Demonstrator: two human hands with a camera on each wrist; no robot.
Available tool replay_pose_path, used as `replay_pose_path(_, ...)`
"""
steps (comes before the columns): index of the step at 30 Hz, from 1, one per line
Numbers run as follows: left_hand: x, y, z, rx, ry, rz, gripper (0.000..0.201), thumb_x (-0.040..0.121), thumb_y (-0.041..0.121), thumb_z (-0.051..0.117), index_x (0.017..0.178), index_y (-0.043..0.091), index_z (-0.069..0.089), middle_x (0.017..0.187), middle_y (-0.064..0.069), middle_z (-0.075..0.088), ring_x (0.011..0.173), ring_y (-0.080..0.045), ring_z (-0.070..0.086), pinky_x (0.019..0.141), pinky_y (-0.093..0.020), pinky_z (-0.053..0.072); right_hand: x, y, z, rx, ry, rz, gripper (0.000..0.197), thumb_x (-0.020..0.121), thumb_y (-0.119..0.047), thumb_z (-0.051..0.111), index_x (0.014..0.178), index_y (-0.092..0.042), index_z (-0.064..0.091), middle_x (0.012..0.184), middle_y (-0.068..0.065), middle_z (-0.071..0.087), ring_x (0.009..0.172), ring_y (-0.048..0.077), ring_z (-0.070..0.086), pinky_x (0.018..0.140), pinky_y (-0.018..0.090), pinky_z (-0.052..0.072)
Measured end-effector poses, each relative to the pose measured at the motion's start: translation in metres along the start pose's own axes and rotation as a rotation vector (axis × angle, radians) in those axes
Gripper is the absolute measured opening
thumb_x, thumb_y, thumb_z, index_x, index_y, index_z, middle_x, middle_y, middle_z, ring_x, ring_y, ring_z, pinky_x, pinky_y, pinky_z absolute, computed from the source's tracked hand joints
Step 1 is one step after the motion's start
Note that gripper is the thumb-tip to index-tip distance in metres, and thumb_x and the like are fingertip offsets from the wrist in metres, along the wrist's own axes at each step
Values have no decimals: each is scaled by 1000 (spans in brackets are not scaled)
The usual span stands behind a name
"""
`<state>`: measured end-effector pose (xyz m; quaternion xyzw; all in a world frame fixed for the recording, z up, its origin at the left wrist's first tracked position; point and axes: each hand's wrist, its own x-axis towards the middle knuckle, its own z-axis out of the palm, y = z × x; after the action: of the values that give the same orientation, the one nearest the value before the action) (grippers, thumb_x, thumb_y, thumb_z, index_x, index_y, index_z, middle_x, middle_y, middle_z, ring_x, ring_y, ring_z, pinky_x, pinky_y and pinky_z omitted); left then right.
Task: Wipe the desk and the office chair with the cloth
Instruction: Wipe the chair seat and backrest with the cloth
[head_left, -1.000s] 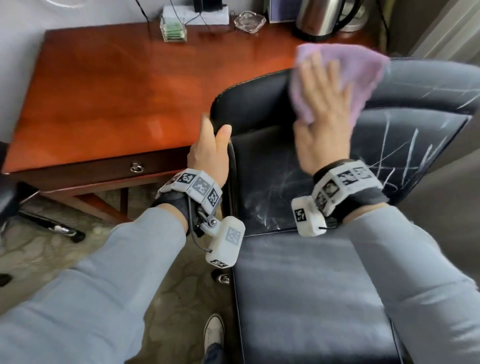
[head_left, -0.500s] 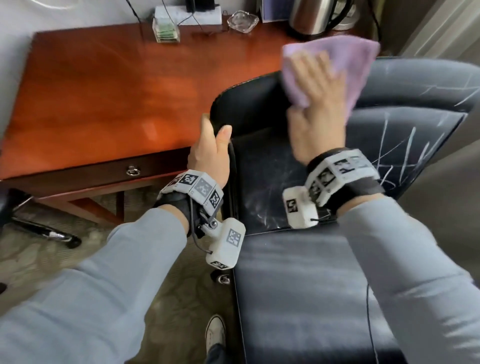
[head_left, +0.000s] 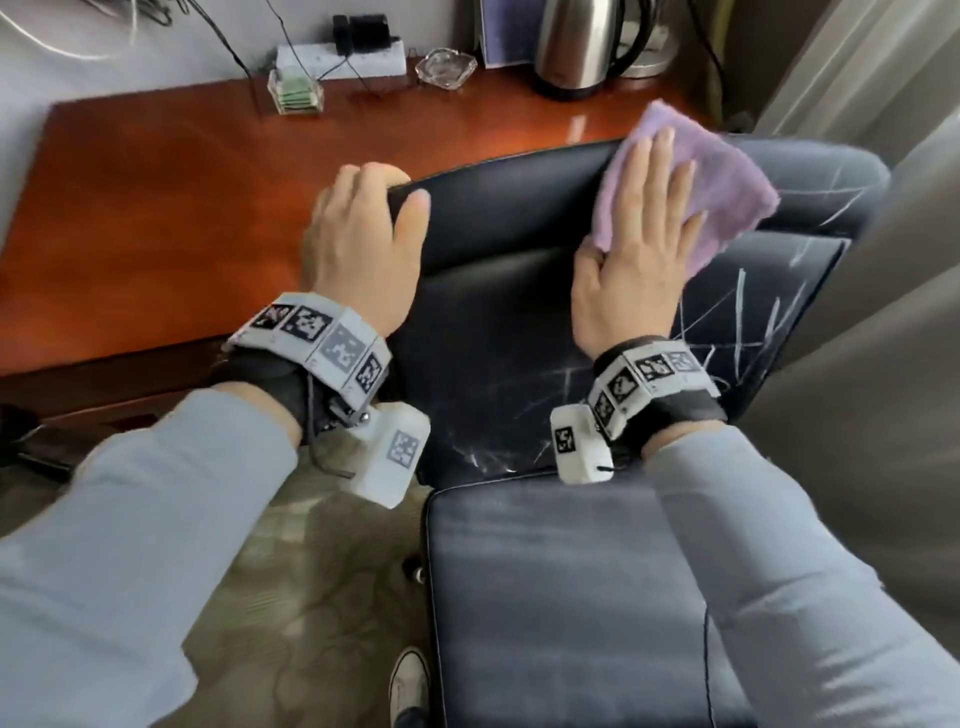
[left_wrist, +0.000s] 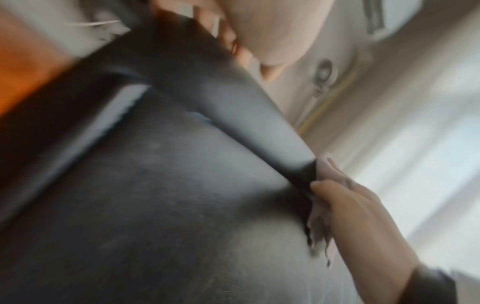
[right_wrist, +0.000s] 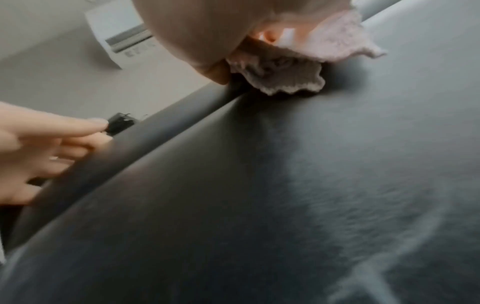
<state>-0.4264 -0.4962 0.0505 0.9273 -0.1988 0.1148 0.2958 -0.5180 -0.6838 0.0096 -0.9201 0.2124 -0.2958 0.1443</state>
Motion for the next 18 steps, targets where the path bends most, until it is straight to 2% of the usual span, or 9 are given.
replay_pose_path(2, 5, 20, 12, 206, -54, -40, 41, 101, 47, 38, 130, 22, 51, 131, -4, 52, 122, -32, 45, 99, -49, 33, 2, 8, 0, -5, 30, 64, 85, 78, -21, 44, 156, -3, 13, 163, 15, 8, 150, 38, 2, 119, 59, 8)
replay_pose_path(3, 5, 27, 17, 249, -47, -71, 39, 101, 47, 40, 130, 22, 50, 131, -3, 51, 123, -32, 43, 100, -52, 31, 1, 1, 3, -12, 11, 33, 87, 77, -23, 44, 155, -3, 12, 163, 16, 8, 150, 39, 2, 119, 59, 7)
replay_pose_path(4, 3, 29, 21, 264, -22, -87, 37, 101, 46, 41, 129, 23, 49, 129, -3, 51, 122, -32, 42, 100, -52, 30, -3, -10, 9, -16, -29, -62, 89, 76, -26, 45, 155, -2, 13, 163, 17, 8, 150, 39, 2, 119, 59, 8)
replay_pose_path(7, 2, 22, 24, 255, 30, -94, 28, 100, 39, 44, 123, 25, 50, 125, -3, 51, 121, -30, 42, 97, -50, 29, -22, -40, 24, 16, -202, -498, 91, 76, -29, 56, 155, -6, 18, 163, 15, 11, 151, 35, 4, 120, 57, 7)
replay_pose_path(9, 5, 20, 24, 221, 43, -91, 25, 99, 38, 46, 120, 25, 52, 124, -3, 51, 120, -30, 42, 96, -49, 29, -19, -31, 25, -31, -225, -607, 85, 82, -30, 53, 156, -10, 18, 164, 9, 10, 152, 30, 4, 121, 52, 5)
replay_pose_path(11, 5, 20, 25, 208, 51, -96, 27, 99, 40, 48, 120, 24, 53, 123, -3, 52, 119, -30, 42, 97, -48, 28, -11, -6, 17, -91, -195, -527, 85, 81, -29, 51, 157, -13, 16, 164, 6, 10, 152, 27, 4, 121, 51, 7)
replay_pose_path(14, 4, 21, 28, 202, 60, -120, 29, 98, 40, 49, 121, 23, 54, 122, -2, 52, 119, -28, 41, 98, -48, 27, -3, 34, 4, -81, -85, -220, 87, 80, -24, 51, 157, -9, 13, 164, 11, 8, 151, 30, 2, 121, 53, 9)
replay_pose_path(16, 6, 23, 29, 209, 70, -126, 28, 98, 40, 49, 120, 23, 54, 122, -2, 52, 119, -28, 42, 99, -48, 27, -2, 29, 6, -65, -36, -70, 87, 80, -24, 48, 156, -5, 10, 164, 15, 5, 151, 35, -1, 121, 54, 5)
replay_pose_path(18, 7, 24, 31, 208, 70, -132, 27, 98, 39, 50, 119, 22, 54, 121, -2, 52, 119, -28, 42, 100, -49, 27, -5, 4, 15, -42, -31, -33, 91, 78, -28, 48, 155, -2, 9, 163, 17, 3, 150, 38, -2, 121, 55, 1)
